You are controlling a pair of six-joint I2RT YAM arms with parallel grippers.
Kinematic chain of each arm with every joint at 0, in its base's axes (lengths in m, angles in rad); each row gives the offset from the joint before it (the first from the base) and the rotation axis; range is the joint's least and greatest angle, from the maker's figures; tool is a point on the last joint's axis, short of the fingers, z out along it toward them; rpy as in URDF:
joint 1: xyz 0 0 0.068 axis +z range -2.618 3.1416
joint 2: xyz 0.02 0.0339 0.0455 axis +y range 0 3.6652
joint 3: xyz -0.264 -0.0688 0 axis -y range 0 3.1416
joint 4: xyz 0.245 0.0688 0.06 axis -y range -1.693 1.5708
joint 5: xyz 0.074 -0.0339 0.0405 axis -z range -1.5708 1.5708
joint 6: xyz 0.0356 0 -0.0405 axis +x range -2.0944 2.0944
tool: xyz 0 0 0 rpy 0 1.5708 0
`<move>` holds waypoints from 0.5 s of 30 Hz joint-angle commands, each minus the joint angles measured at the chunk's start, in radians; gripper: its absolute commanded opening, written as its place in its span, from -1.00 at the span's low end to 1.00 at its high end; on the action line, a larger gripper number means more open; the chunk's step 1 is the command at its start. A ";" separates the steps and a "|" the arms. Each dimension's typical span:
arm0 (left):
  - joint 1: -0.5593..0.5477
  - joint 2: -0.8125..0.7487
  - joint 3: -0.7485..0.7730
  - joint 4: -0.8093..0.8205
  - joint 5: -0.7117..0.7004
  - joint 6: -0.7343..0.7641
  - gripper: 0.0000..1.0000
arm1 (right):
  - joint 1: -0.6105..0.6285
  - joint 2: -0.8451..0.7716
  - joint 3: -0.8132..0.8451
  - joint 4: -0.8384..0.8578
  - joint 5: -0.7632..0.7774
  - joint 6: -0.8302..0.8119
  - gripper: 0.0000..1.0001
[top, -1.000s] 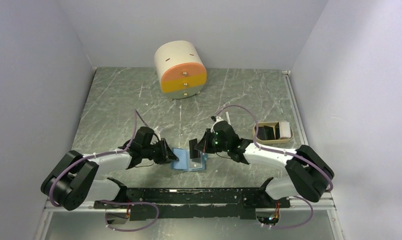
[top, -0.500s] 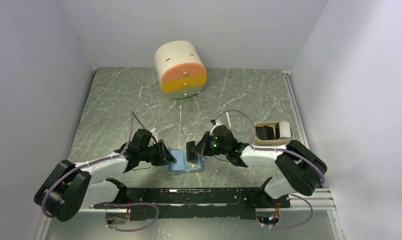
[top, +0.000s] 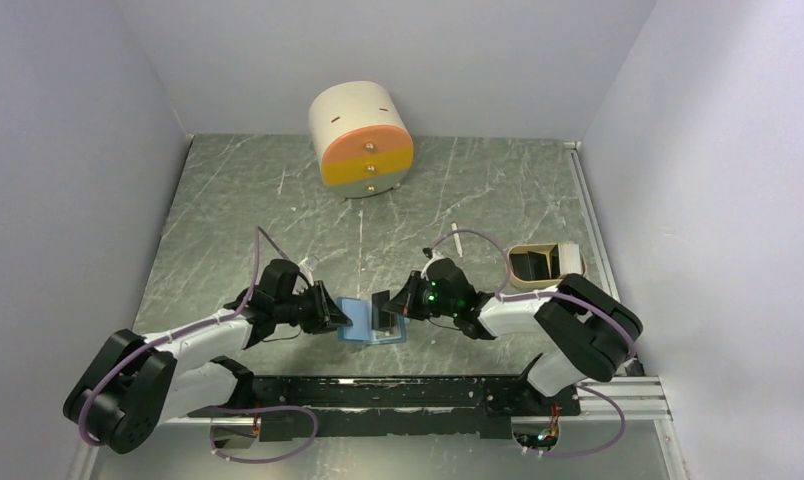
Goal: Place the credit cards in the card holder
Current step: Insert the credit card into the card holder.
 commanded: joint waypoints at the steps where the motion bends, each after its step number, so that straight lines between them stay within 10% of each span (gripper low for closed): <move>1: 0.009 -0.015 0.019 -0.048 0.000 0.022 -0.38 | 0.005 0.025 -0.018 0.069 -0.033 0.013 -1.00; 15: 0.011 0.049 0.025 -0.056 -0.047 0.072 -0.82 | 0.007 0.113 -0.055 0.242 -0.157 0.102 -1.00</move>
